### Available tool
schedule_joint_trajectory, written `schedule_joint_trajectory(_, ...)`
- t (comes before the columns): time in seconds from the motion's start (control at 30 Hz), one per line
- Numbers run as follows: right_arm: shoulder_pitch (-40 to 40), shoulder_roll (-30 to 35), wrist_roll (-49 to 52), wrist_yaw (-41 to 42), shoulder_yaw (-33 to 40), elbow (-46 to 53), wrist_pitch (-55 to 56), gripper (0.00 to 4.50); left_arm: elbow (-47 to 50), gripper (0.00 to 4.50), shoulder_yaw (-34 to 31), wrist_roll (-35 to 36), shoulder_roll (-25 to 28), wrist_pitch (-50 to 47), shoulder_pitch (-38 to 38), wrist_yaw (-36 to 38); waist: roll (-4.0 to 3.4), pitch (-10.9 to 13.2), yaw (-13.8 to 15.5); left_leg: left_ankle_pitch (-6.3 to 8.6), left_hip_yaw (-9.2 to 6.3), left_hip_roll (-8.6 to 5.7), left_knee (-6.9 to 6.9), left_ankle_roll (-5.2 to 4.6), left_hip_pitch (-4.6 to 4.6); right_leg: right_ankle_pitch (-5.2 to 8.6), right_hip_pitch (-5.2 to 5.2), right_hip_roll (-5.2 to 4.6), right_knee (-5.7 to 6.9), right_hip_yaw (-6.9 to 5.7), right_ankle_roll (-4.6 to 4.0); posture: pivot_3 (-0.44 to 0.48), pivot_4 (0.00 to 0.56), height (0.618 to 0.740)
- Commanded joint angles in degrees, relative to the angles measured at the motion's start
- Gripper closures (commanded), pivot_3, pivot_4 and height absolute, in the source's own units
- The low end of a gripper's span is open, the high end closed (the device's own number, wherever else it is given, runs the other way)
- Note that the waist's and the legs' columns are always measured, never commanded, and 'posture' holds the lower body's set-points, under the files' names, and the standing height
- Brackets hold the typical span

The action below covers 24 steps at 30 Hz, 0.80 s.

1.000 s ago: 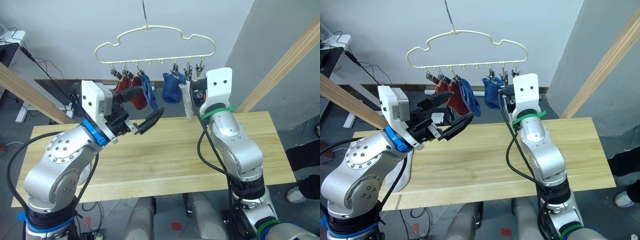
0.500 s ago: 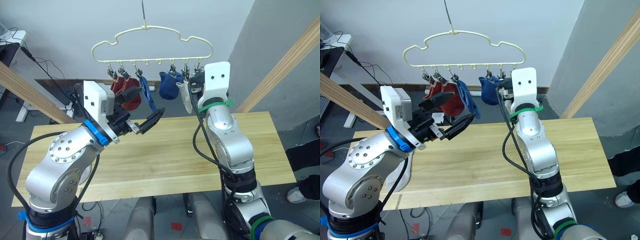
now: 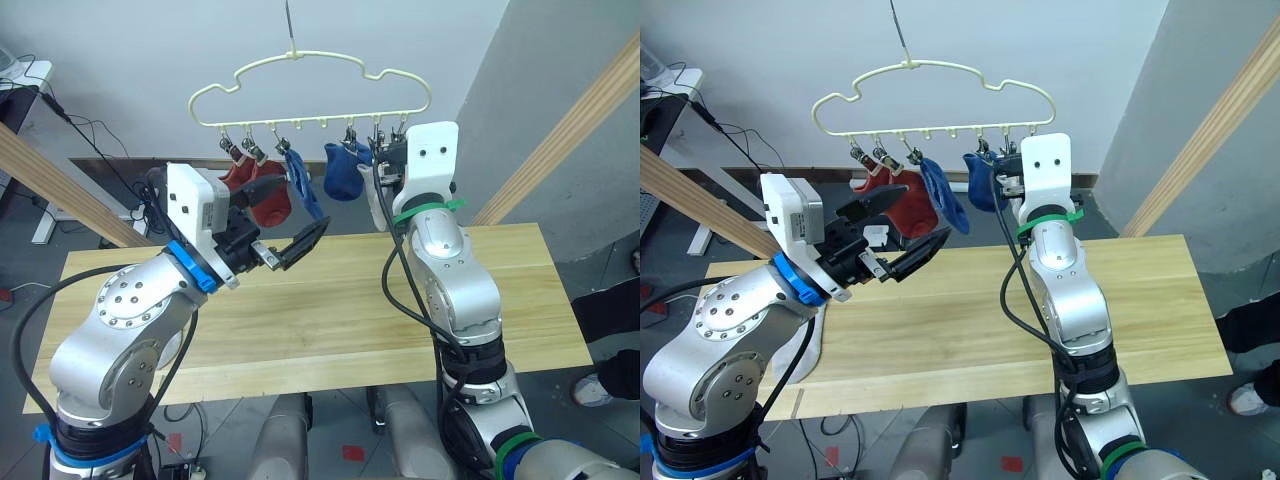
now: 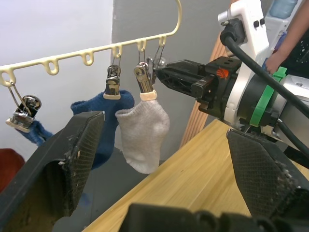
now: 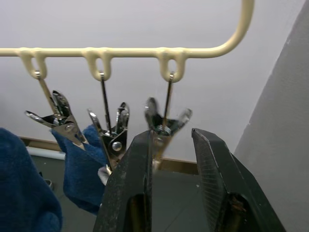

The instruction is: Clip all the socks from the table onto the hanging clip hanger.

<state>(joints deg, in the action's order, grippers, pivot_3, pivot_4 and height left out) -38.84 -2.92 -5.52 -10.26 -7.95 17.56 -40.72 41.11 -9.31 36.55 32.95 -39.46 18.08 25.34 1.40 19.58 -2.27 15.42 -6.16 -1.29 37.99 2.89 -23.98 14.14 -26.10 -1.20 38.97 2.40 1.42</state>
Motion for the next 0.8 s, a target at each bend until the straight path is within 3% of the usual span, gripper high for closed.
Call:
schedule_joint_trajectory(0.03, -0.4, -0.6, -0.9, -0.2, 0.8, 2.6, 1.0, 2.35, 3.4, 0.00, 0.2, 0.1, 0.4, 0.9, -0.6, -0.4, 0.00, 0.0, 0.0, 0.00, 0.00, 0.00, 0.00, 0.00, 0.00, 0.00, 0.00, 0.00, 0.00, 0.00, 0.00, 0.048, 0.361, 0.740)
schedule_joint_trajectory(0.13, -0.7, -0.8, -1.0, -0.3, 1.2, 2.1, 1.0, 1.29, 3.5, 0.00, 0.3, 0.0, 0.4, 1.0, -0.7, -0.4, 0.00, 0.0, 0.0, 0.00, 0.00, 0.00, 0.00, 0.00, 0.00, 0.00, 0.00, 0.00, 0.00, 0.00, 0.00, 0.048, 0.362, 0.740)
schedule_joint_trajectory(0.8, -3.3, -2.6, -1.8, -1.1, 2.6, -2.9, 3.8, 1.29, 3.5, 0.00, 0.8, -0.3, 0.2, 1.3, -1.0, -0.6, 0.00, 0.0, 0.0, 0.00, 0.00, 0.00, 0.00, 0.00, 0.00, 0.00, 0.00, 0.00, 0.00, -0.01, 0.00, 0.054, 0.356, 0.740)
